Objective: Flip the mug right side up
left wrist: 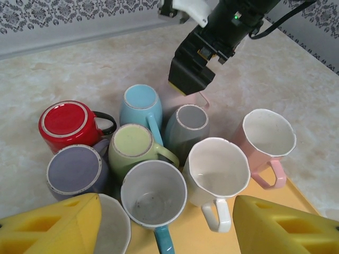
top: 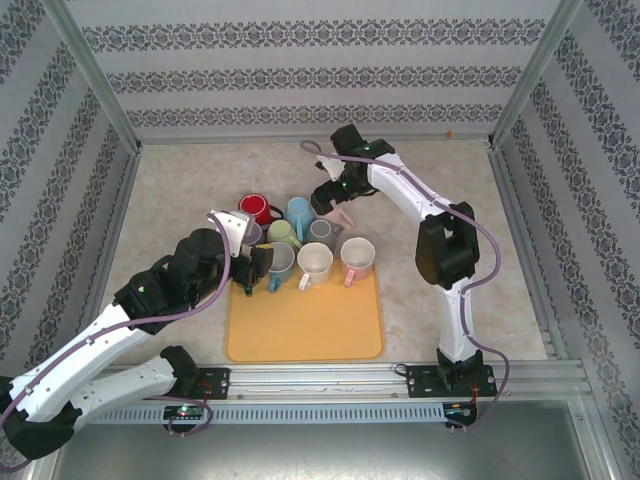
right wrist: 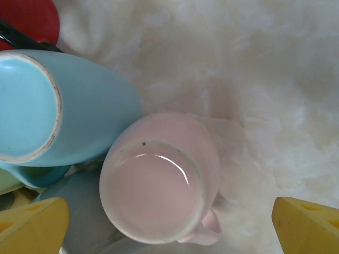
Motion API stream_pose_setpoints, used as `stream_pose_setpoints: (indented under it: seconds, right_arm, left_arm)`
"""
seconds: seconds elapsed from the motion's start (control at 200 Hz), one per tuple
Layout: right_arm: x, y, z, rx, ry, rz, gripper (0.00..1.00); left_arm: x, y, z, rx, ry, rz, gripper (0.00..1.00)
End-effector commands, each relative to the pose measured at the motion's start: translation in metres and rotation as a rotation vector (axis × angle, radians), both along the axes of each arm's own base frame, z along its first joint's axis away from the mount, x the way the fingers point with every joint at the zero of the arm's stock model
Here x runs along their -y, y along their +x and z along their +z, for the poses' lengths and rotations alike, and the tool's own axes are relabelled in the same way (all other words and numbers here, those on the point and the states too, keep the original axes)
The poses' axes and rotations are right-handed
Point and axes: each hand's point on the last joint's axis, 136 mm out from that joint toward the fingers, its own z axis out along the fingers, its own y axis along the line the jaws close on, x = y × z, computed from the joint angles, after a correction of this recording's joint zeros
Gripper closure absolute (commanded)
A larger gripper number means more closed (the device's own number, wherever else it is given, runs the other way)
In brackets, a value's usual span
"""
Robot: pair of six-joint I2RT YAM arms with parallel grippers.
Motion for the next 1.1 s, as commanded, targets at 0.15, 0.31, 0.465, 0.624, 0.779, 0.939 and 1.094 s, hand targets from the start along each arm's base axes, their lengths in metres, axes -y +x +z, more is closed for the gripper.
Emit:
stream_pose_setpoints:
  seconds: [0.15, 0.31, 0.465, 0.624, 0.779, 0.939, 1.094]
  right_arm:
    - [-0.008, -0.005, -0.019, -0.09, 0.034, 0.015, 0.02]
    - [-0.002, 0.0, -0.035, -0.096, -0.006, -0.006, 0.07]
    - [0.002, 0.008, -0.04, -0.1, 0.02, -0.048, 0.11]
    - [0.011, 0.01, -0.055, -0.125, -0.026, -0.066, 0.14]
    - [0.014, 0.013, -0.061, -0.133, -0.015, -0.093, 0.16]
    - [0.014, 0.017, -0.05, -0.121, 0.027, -0.118, 0.29]
    - [0.016, 0.024, -0.01, -0.044, 0.125, -0.175, 0.41]
  left_arm:
    - [0.003, 0.003, 0.005, 0.023, -0.015, -0.009, 0.33]
    - [0.001, 0.005, 0.003, 0.022, -0.016, 0.004, 0.33]
    - [0.0, 0.006, 0.002, 0.021, -0.014, 0.016, 0.33]
    - [0.0, 0.008, 0.001, 0.02, -0.009, 0.022, 0.33]
    - [0.0, 0.009, -0.001, 0.016, -0.006, 0.024, 0.33]
    - [0.0, 0.01, -0.004, 0.008, 0.002, 0.029, 0.33]
    - [-0.001, 0.012, -0.007, 0.003, 0.012, 0.038, 0.33]
